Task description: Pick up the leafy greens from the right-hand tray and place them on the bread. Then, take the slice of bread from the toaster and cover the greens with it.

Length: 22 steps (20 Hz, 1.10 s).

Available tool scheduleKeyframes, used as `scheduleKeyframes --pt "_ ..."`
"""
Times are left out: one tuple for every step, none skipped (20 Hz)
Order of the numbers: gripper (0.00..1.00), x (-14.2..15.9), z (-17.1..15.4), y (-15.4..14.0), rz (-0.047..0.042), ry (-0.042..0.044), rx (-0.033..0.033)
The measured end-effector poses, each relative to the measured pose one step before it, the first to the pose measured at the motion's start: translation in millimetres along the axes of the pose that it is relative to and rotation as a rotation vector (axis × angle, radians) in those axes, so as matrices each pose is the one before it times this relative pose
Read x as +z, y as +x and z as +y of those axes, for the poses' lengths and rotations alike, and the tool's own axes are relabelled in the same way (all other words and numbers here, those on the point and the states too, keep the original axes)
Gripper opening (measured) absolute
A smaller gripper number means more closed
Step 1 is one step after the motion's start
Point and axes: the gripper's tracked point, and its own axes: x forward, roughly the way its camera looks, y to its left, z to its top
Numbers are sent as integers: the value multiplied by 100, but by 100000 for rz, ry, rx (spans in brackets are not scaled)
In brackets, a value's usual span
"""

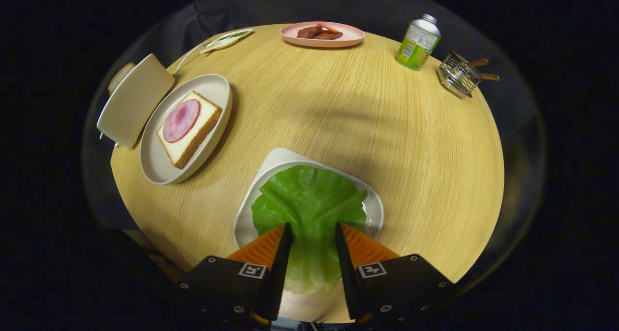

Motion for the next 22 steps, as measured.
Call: scheduleKeyframes --pt "39 136 143 10 -845 1922 -490" --pt "31 -80 195 -72 -784 1317 -940" --pt "17 76 130 -88 -611 573 -701" --pt "14 -85 181 1 -343 1156 -1025" --pt "6 76 -12 -93 -598 1447 -1042" --pt "4 -87 -17 -56 -848 1277 -1210" --pt "3 -6 145 -153 -108 2120 -610" --pt "3 -23 415 -340 -563 1581 548" --pt "3 216 319 -515 -1165 842 466" --pt "3 257 358 -572 -1496 1010 690" --pt "3 374 296 -611 -861 1248 611" --pt "3 309 542 -653 -1066 1280 1014" --pt "3 534 478 -650 -1420 716 765" --pt "3 494 561 -684 -1501 -53 856" --pt "3 786 462 -565 -1864 -230 496" --pt "3 613 657 -578 -1470 -265 727" --pt "3 799 724 -442 -1273 -40 969" --pt "3 602 808 -516 -1006 -244 1414" --pt "3 805 746 -340 -1273 -625 1093" --pt "3 640 858 -214 -858 -937 1371" --pt "3 612 952 -23 -366 -955 1234" --pt "3 461 964 34 -229 -1137 1394"
